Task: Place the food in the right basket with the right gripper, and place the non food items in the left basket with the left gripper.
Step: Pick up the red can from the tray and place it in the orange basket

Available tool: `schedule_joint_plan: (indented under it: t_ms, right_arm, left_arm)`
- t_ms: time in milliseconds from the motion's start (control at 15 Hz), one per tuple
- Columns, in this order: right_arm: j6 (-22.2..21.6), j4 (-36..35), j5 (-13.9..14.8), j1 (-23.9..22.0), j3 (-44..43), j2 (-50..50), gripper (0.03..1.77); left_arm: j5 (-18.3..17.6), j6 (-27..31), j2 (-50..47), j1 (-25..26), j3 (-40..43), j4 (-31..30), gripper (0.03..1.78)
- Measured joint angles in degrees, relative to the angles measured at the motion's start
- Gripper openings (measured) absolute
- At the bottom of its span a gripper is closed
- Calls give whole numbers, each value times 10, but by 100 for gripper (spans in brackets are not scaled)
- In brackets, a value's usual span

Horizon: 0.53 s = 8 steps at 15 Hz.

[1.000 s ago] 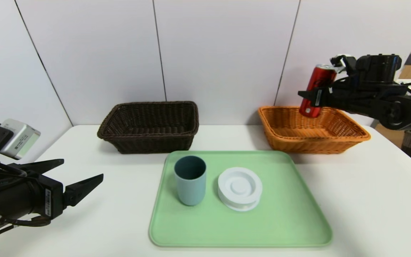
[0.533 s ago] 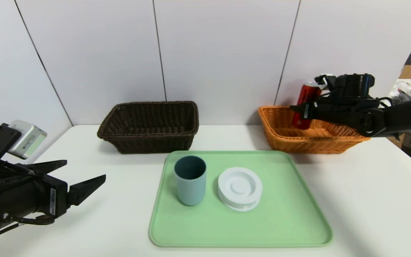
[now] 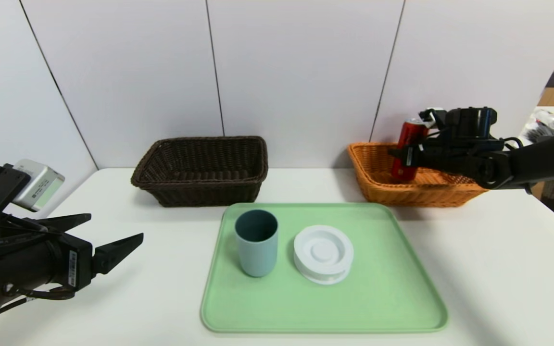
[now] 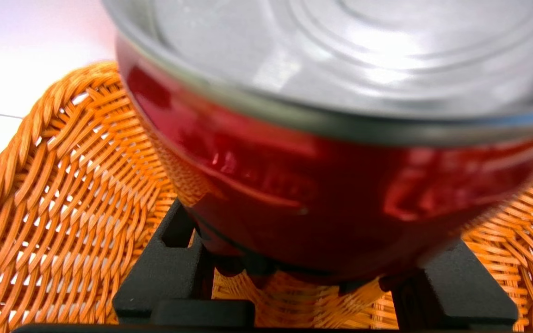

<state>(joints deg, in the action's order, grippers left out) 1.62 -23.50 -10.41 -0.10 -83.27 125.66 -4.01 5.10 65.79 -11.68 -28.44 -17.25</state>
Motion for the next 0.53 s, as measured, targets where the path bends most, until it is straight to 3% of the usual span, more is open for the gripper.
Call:
schedule_joint_plan:
  t_ms: [533]
  right_arm:
    - [-2, 0, -1, 0, 13, -19, 144]
  left_arm:
    - [1, 0, -5, 0, 2, 0, 169]
